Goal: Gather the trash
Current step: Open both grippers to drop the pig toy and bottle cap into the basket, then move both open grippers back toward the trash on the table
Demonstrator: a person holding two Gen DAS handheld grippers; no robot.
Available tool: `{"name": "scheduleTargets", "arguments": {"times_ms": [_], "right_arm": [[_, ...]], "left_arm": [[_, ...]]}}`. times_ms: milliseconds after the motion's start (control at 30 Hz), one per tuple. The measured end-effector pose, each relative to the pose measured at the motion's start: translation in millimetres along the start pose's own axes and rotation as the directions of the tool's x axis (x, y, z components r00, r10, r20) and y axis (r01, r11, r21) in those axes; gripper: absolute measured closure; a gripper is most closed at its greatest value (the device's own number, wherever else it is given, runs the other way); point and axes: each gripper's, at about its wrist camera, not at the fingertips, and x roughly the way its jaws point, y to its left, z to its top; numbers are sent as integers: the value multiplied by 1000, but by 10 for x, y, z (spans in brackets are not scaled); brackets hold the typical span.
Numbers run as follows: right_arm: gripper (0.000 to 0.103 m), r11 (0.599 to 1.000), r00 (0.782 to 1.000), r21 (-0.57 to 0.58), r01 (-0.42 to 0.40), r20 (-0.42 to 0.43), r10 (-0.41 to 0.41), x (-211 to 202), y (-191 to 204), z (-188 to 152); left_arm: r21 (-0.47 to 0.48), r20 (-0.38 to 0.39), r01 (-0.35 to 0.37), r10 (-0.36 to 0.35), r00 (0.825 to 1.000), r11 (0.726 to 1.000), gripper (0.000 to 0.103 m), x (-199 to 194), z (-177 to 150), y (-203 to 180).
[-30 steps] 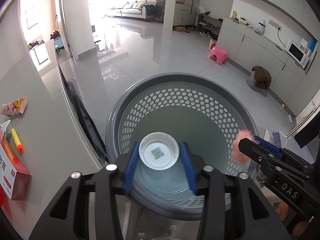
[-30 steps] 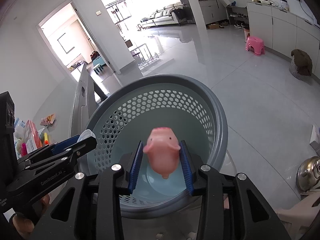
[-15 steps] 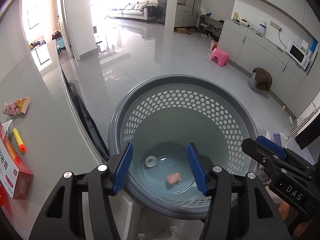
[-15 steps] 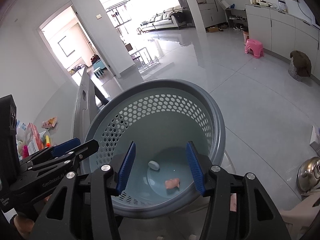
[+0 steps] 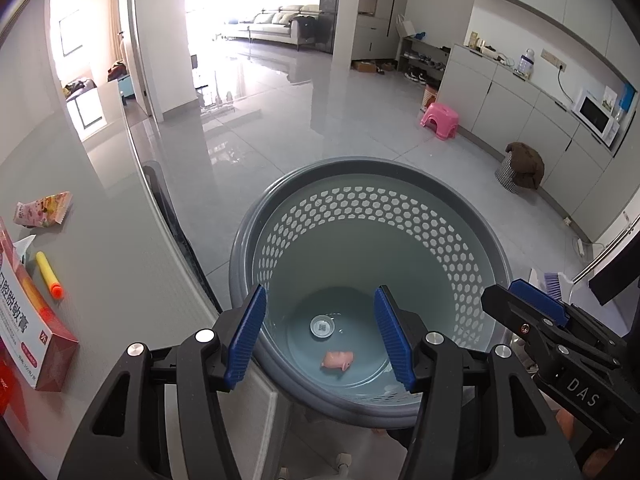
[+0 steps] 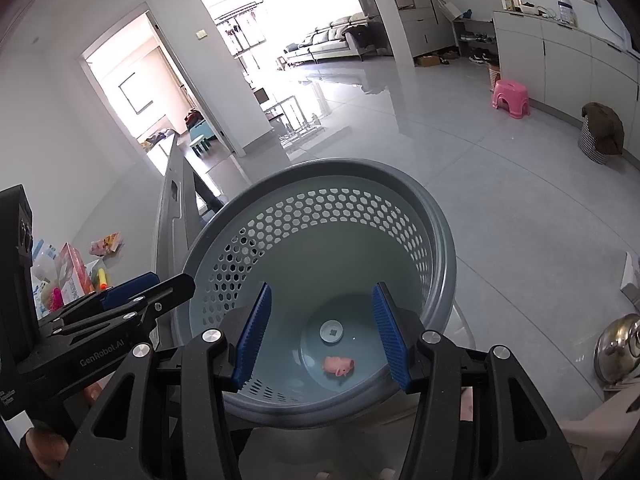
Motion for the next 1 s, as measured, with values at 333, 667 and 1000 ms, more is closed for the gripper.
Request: {"name": "scheduleTargets", "arguments": {"times_ms": [333,667,1000], "right_arm": [[51,1000,1000,-16,-15,16,15,-187,130,-87],[49,998,999,-54,-38,28,40,-364,324,-166],[45,992,998,-109,-65,19,67,-459,625,-263]], "left_arm": [[-6,23,-6,6,1000,1000,48,-201,-103,50],[-30,60,-25,27,998,999,43,-474,-207,170],[-64,91,-48,54,994,997,40,-771,-350,325]]}}
